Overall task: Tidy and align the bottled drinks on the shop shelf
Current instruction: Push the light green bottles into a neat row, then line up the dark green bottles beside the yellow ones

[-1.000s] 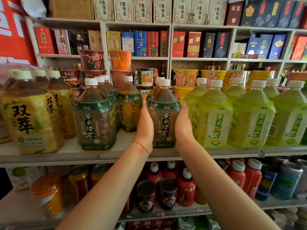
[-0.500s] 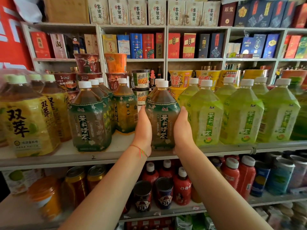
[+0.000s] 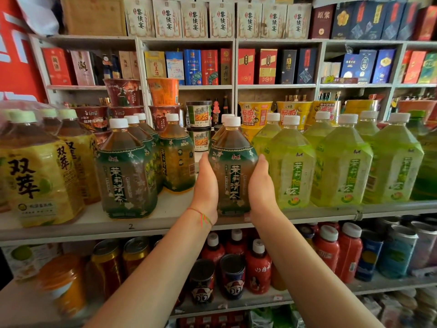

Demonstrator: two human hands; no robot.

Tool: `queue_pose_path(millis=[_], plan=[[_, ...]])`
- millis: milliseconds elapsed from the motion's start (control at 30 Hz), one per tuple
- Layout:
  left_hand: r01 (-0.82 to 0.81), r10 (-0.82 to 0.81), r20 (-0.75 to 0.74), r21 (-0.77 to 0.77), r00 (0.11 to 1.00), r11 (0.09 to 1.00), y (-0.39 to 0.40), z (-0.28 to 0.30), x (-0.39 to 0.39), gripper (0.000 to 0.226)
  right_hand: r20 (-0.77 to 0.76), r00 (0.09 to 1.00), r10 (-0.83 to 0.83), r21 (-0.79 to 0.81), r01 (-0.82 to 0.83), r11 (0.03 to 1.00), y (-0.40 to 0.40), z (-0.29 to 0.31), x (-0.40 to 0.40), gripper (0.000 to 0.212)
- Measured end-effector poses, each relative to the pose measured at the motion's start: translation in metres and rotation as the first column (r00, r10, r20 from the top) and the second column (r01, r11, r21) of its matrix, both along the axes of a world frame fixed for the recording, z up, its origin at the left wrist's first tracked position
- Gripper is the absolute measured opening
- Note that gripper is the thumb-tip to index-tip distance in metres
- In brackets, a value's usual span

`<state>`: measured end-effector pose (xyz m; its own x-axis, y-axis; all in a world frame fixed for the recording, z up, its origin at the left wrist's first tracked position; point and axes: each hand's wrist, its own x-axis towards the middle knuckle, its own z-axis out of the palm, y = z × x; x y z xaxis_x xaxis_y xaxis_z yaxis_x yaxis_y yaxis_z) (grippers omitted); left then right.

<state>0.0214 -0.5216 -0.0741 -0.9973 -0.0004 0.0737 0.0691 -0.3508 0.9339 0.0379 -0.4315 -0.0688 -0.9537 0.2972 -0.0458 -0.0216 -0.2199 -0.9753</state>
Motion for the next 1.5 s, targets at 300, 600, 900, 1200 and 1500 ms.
queue_pose_path(millis=[300, 600, 900, 1200, 1500], plan=[[-0.157, 0.131, -0.148, -0.181, 0.980, 0.971, -0.015, 0.006, 0.004, 0.050, -0.458, 0.879, -0.135, 0.272, 0.283, 0.920, -0.020, 0.002, 0.010, 0.049], [-0.974, 0.255, -0.949, -0.212, 0.186, -0.079, -0.120, 0.015, 0.004, 0.028, -0.786, 0.562, 0.259, 0.588, 0.549, 0.593, -0.085, -0.007, 0.002, 0.047], [-0.894, 0.234, -0.866, -0.446, 0.442, 0.040, -0.187, 0.006, -0.007, 0.055, -0.276, 0.955, 0.109, 0.673, 0.111, 0.731, -0.131, 0.012, -0.061, 0.073], [-0.907, 0.240, -0.877, -0.421, 0.416, 0.032, -0.195, -0.003, -0.016, 0.053, -0.148, 0.987, -0.061, 0.610, 0.140, 0.780, -0.145, 0.009, -0.101, 0.089], [-0.913, 0.242, -0.883, -0.407, 0.402, 0.032, -0.196, -0.004, -0.019, 0.053, -0.172, 0.983, -0.057, 0.645, 0.156, 0.748, -0.133, 0.005, -0.063, 0.094]])
